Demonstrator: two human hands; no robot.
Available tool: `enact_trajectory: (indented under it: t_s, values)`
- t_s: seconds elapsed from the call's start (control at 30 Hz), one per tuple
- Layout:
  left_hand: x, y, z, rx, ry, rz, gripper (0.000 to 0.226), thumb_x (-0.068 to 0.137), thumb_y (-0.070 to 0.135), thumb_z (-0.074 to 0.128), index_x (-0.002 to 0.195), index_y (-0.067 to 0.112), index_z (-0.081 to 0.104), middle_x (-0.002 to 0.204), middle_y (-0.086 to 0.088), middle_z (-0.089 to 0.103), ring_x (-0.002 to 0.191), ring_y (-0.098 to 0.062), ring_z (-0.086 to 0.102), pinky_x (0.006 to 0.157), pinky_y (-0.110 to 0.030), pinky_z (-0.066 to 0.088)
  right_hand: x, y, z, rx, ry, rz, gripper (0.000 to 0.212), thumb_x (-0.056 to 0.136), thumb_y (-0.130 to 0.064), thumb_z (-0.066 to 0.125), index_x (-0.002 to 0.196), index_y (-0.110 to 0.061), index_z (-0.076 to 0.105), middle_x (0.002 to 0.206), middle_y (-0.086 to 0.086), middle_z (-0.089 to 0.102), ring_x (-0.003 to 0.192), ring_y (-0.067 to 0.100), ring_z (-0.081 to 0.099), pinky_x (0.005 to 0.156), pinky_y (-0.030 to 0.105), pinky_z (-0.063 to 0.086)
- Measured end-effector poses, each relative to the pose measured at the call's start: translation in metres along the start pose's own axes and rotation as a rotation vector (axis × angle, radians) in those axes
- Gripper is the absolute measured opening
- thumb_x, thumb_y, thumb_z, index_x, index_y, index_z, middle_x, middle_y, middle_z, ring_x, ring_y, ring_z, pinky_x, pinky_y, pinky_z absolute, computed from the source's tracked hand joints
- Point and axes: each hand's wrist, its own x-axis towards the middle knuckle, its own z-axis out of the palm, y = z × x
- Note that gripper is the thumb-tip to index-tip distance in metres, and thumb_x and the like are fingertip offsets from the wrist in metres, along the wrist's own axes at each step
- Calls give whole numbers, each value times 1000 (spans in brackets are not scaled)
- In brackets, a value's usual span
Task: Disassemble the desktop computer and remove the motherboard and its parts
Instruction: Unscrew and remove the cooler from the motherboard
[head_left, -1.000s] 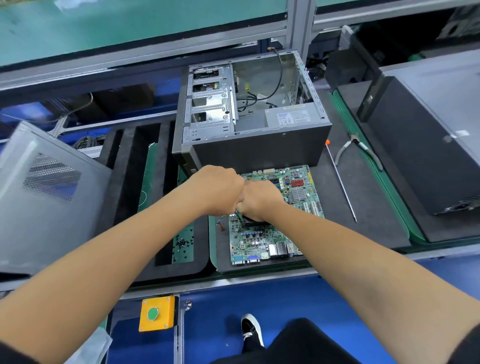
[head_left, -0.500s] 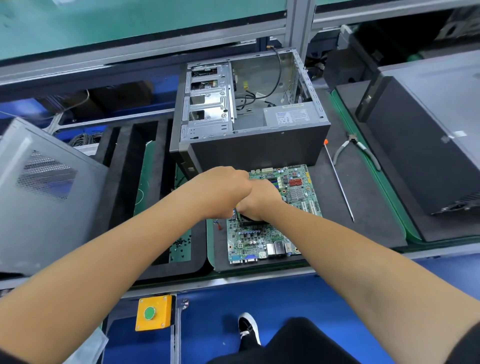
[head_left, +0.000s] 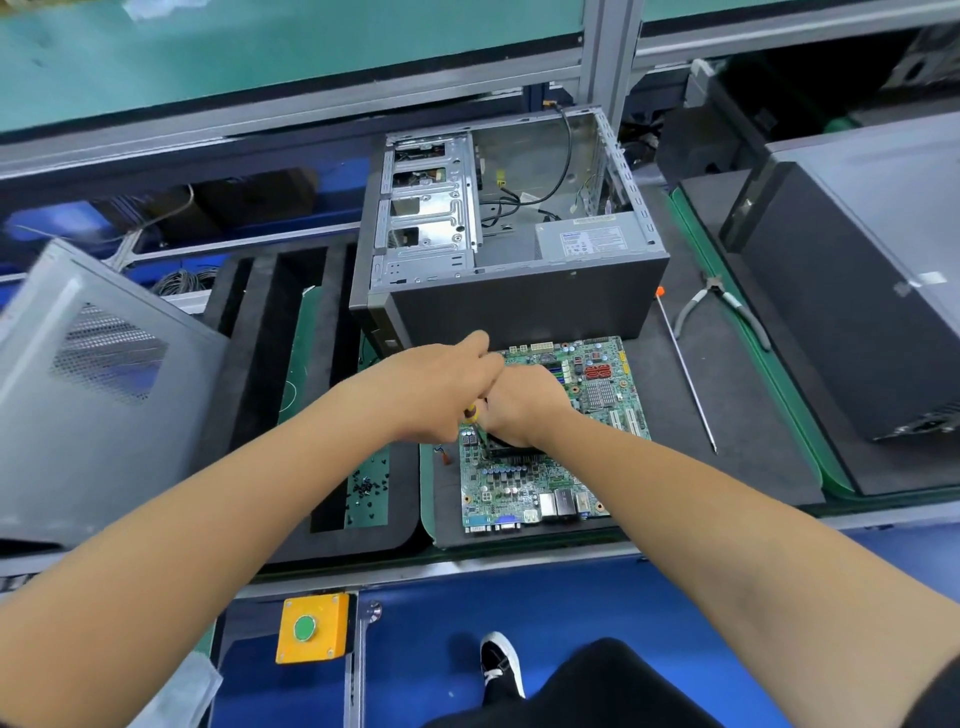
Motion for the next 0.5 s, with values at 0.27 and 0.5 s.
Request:
enact_trajectory:
  t_s: [0.27,0.5]
  values:
    - [1,5,3,192,73,6,7,81,14,56,75,13,52,71,2,34,52,-14,32,47,-27,25,0,0,2,21,-14,36,36,94,-31,37,60,-24,24,58,-2,36,49,15,33,46,29,19]
    - [9,11,10,220,183,-215,40,93,21,48,60,19,25,58,1,27,48,-18,30,45,-27,19,2,2,3,-9,-34,27,36,95,-31,34,61,-25,24,61,-3,37,51,13,32,47,28,19]
